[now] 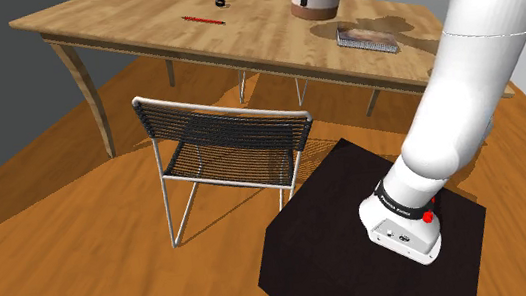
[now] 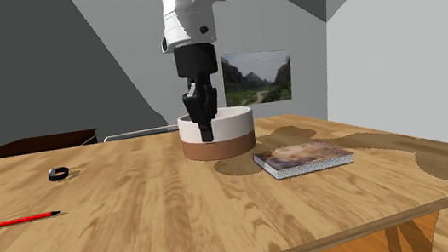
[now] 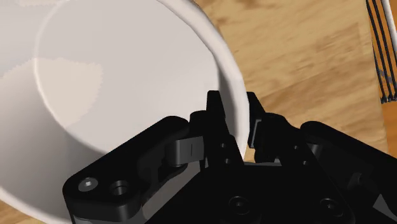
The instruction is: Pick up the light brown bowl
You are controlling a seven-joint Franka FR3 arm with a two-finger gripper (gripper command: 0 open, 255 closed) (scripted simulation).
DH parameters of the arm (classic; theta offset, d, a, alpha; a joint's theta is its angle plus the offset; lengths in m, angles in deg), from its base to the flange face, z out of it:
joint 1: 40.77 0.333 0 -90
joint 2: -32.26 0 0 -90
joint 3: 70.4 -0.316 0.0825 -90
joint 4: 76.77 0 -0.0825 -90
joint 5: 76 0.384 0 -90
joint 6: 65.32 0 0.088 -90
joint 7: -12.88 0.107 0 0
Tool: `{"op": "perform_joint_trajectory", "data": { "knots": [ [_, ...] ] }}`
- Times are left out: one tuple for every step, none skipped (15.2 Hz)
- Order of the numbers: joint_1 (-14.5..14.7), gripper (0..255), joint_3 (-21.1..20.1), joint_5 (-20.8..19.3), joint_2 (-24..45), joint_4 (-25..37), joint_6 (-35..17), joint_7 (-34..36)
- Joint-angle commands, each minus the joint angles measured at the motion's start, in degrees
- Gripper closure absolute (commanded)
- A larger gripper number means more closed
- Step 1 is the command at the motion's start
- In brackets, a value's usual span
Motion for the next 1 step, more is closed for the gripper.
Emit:
{"op": "perform_joint_trajectory", "data": {
  "knots": [
    [-0.03,255,0.01,0.01,0.02,0.52,0.48,-0.02]
  ]
}}
